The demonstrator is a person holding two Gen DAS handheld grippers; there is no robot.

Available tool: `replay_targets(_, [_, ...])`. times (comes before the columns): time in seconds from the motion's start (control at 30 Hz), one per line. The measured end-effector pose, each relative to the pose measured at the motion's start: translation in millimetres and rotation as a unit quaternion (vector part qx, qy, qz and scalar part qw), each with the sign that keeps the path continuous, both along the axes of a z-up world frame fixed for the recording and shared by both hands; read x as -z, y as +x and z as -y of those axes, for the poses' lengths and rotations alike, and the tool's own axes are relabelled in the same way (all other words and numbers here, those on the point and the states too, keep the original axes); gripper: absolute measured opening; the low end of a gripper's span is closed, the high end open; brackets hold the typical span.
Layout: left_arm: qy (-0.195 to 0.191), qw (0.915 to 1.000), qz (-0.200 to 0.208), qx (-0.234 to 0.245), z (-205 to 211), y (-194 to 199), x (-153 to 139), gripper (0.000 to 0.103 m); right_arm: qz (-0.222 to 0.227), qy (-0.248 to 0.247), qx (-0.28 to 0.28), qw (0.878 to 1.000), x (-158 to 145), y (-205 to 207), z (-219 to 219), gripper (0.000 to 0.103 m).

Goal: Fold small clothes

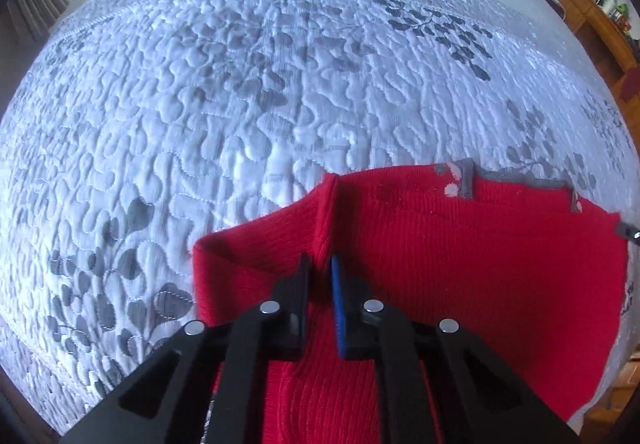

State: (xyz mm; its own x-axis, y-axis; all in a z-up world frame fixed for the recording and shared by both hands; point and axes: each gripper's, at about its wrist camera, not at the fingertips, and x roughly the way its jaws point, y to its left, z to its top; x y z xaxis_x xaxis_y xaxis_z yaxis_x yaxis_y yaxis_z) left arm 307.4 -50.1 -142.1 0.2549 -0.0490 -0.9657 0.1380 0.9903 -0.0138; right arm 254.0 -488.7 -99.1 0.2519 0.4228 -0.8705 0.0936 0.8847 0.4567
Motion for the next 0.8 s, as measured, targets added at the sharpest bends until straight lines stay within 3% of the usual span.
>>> replay_targets(0.1, [0.014,0.9998,-0.007,-0.014,-5.1,6.7,13.2,0.009,-0.022,-0.048,0.015,0.998,11.0,2.0,4.9,0.004])
replay_targets(0.27, [0.033,0.9994,0.000,-0.011,-0.6,8.3,19.6,0.008,-0.026,-0.036,0.026,0.999,22.9,-3.1,6.3,0.005])
replay_targets(0.4, [0.047,0.9986,0.019,-0.014,-0.4,-7.6,-2.5,0.016,-0.004,-0.035,0.035,0.999,-0.8,-25.3,10.6,0.036])
replay_targets(0.47, [0.035,0.9985,0.034,-0.026,-5.1,-20.2,-19.5,0.022,0.008,-0.049,0.037,0.998,-16.8,-43.9,12.7,0.041])
replay_targets(0.53, [0.017,0.9984,0.048,-0.026,-5.9,-36.6,-37.6,0.029,0.006,-0.046,0.043,0.998,-27.4,-63.5,14.8,0.055])
replay_targets(0.67, [-0.014,0.9991,0.040,0.007,22.2,-67.5,-50.9,0.030,-0.017,-0.054,0.040,0.998,-36.1,-106.3,10.5,0.059])
replay_targets(0.8, [-0.039,0.9980,0.020,0.046,65.8,-93.6,-44.6,0.030,-0.032,-0.045,0.048,0.997,-31.0,-141.5,7.1,0.061])
